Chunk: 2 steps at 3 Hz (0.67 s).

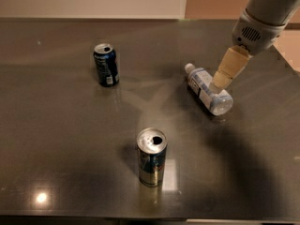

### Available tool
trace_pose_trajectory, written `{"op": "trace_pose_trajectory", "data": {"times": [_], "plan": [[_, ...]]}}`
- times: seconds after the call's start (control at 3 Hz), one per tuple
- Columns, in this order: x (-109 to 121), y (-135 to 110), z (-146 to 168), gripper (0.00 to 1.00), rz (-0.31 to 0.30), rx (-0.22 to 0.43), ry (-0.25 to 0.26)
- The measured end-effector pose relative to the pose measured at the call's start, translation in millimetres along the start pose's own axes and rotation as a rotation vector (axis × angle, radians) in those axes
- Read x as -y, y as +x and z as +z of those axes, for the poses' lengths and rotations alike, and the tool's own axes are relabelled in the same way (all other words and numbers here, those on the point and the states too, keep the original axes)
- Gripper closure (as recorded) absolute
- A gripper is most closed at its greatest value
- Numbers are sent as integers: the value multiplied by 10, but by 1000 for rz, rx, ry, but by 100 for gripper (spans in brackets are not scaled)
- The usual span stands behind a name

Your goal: Move blue plastic bottle near redbull can

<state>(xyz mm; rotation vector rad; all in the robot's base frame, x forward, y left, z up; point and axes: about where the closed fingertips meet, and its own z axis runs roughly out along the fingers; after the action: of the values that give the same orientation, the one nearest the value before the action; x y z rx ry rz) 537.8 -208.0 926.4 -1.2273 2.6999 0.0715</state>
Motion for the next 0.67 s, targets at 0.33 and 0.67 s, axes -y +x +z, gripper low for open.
{"op": "trace_pose_trajectory", "data": {"times": [0.33,0.67], "plan": [[84,-61,155,0,143,-19,-12],[109,-83,318,0,238,-51,-20]]}}
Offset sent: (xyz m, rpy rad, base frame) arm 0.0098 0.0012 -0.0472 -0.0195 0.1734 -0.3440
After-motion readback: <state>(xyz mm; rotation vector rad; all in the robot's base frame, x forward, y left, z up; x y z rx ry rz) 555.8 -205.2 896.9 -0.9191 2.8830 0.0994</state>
